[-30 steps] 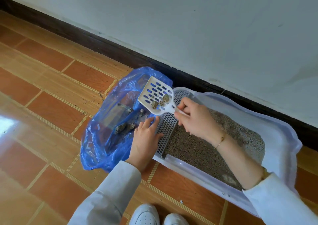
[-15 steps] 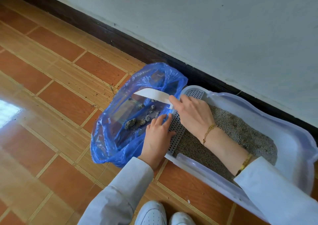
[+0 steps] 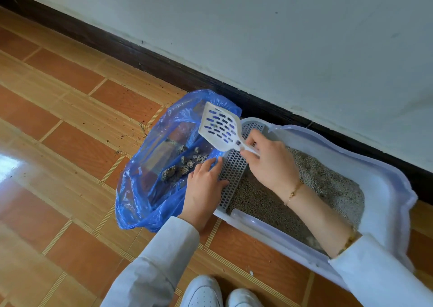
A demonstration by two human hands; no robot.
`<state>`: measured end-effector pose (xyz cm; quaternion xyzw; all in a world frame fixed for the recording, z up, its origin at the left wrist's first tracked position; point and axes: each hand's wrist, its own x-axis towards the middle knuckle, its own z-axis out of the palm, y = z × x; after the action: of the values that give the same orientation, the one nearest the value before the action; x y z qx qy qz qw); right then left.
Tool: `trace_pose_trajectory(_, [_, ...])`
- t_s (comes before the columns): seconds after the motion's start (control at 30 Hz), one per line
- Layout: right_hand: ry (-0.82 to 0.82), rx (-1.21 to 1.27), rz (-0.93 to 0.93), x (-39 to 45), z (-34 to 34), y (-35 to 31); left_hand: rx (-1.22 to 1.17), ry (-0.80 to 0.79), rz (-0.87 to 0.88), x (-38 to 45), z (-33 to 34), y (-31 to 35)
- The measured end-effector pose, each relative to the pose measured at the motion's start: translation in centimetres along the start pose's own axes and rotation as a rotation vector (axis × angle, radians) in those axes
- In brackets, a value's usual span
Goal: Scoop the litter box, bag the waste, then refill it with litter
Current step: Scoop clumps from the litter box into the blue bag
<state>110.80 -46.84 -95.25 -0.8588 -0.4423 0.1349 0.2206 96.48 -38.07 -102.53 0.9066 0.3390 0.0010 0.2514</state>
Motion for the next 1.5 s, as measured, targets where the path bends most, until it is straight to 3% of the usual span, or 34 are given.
trace_pose_trajectory(0.13, [-0.116, 0.372, 0.287, -4.3, -2.2, 2.2, -0.028, 0.01, 0.016, 0.0, -0.1, 0.1])
trace_pose_trajectory(0.23, [-0.132, 0.506, 0.478, -7.7, -3.6, 4.1, -0.038, 0.047, 0.049, -0.2, 0.0, 0.4])
trace_pose_trajectory(0.4, [-0.116, 0.449, 0.778, -12.8, -5.7, 7.8, -0.038, 0.112, 0.132, -0.4, 0.5, 1.2])
trace_pose_trajectory(0.5, [-0.231, 0.389, 0.876, -14.9, -7.1, 9.5, -0.004, 0.125, 0.183, -0.4, 1.0, 2.0])
trace_pose_trajectory(0.63, [-0.396, 0.312, 0.932, -16.2, -7.8, 10.8, 0.082, 0.129, 0.189, -0.3, 1.6, 2.7])
trace_pose_trajectory(0.9, [-0.47, 0.238, 0.979, -16.1, -8.0, 11.1, 0.132, 0.128, 0.184, -0.4, 1.5, 3.1])
trace_pose_trajectory(1.3, [-0.514, 0.251, 1.108, -15.8, -7.9, 12.8, 0.089, 0.139, 0.179, -0.4, 1.7, 2.9])
trace_pose_trajectory(1.5, [-0.47, 0.348, 1.02, -14.0, -5.9, 13.1, 0.024, 0.169, 0.118, -0.6, 2.1, 2.7])
